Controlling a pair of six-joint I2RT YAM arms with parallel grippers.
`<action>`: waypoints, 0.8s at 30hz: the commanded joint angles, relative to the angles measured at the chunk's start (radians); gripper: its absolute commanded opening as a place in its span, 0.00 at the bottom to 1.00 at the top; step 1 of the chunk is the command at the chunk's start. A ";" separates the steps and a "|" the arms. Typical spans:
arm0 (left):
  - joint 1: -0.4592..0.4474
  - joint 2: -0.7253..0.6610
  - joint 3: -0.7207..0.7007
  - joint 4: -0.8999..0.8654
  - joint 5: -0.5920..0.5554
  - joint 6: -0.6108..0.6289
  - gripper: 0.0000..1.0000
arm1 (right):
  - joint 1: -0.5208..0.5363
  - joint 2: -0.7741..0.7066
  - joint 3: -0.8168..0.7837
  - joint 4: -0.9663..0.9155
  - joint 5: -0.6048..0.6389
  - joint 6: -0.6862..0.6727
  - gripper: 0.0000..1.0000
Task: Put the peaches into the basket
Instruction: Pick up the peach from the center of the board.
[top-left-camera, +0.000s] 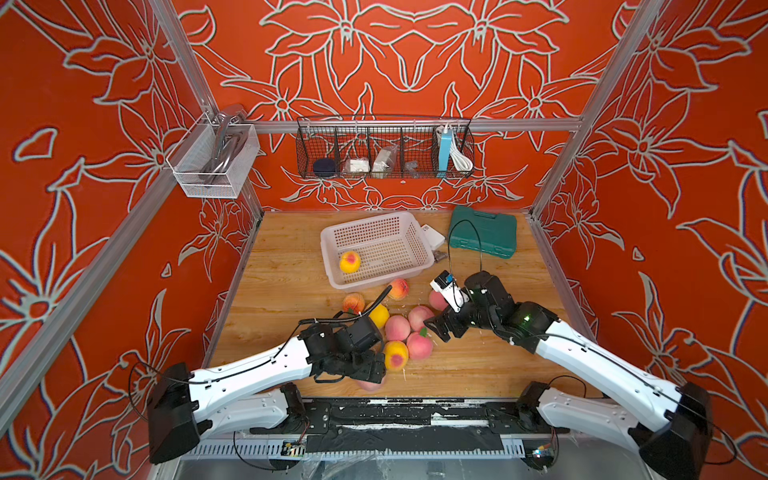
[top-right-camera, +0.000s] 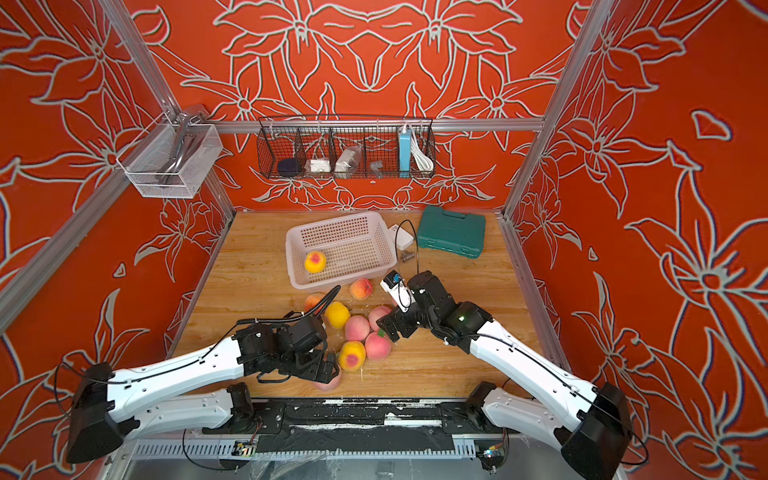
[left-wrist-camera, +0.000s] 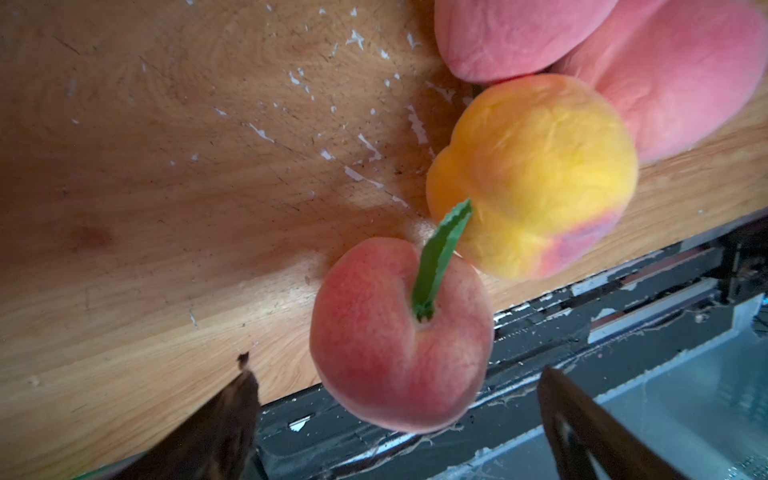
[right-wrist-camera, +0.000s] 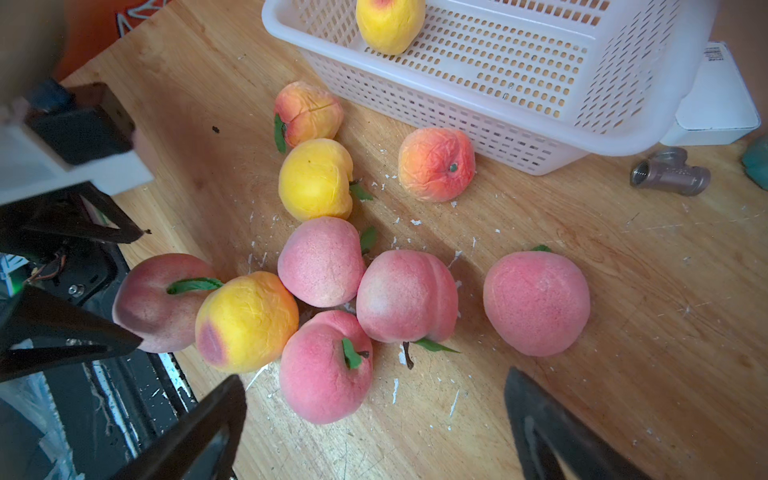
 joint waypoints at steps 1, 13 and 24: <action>-0.011 0.015 0.019 -0.005 -0.030 -0.016 0.98 | 0.002 -0.038 -0.011 0.015 -0.024 0.034 0.99; -0.014 0.098 0.016 0.058 -0.023 0.004 0.97 | 0.002 -0.030 -0.034 0.037 -0.037 0.041 0.99; -0.013 0.122 0.002 0.087 0.001 0.006 0.82 | 0.001 -0.009 -0.031 0.056 -0.030 0.037 0.99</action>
